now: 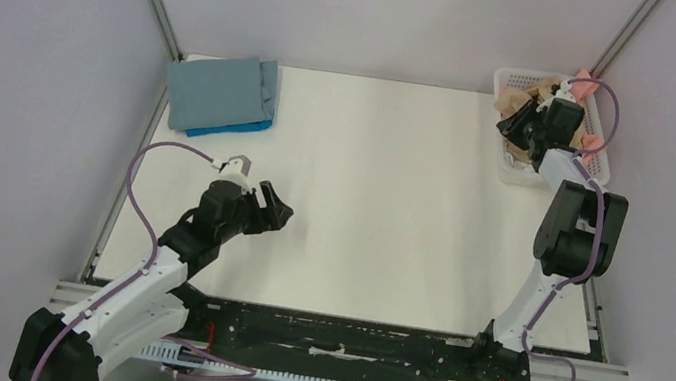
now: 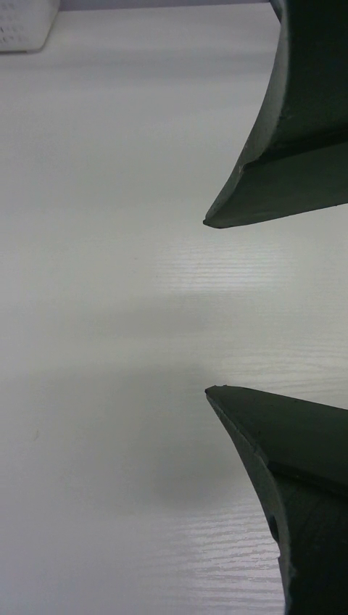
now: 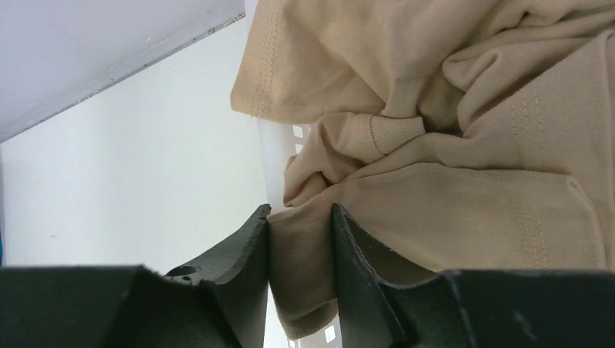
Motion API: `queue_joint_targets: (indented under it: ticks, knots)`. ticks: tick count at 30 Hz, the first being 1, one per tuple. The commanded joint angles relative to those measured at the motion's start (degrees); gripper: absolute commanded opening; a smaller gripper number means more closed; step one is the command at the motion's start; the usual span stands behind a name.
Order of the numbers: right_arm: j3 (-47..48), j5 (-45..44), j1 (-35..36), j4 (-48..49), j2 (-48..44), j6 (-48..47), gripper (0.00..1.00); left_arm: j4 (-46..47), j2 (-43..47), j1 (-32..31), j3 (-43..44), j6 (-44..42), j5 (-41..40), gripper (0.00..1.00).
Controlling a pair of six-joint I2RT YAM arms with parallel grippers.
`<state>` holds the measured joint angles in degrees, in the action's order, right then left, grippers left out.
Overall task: Fold and stack the t-shirts
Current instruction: Grab crumpled tshirt from bin with the right arm
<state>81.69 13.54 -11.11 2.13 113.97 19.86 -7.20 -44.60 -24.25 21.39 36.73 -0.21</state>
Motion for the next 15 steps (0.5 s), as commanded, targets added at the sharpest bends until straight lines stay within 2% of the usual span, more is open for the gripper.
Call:
queue_joint_targets:
  ticks: [1, 3, 8, 11, 15]
  knots:
    - [-2.73, 0.94, -1.66, 1.97, -2.13, 1.46, 0.28, 0.96, 0.29, -0.15, 1.86, 0.49, -1.55, 0.85]
    - [-3.55, 1.65, -1.98, 2.79, -3.37, 1.45, 0.24, 0.96, 0.15, -0.16, 1.86, 0.53, -1.55, 0.85]
    - [-6.10, 5.34, -2.66, 6.86, -6.70, 1.59, 0.20, 0.96, 0.03, -0.11, 1.90, 0.59, -1.20, 0.85]
    - [-7.32, 6.24, -3.08, 8.15, -8.22, 1.99, 0.00, 0.96, 0.10, -0.16, 1.86, 0.65, -1.06, 0.85]
    - [-10.97, 8.69, -3.68, 13.37, -11.57, 2.13, 0.00, 1.04, 0.23, -0.13, 1.73, 0.72, -1.12, 0.85]
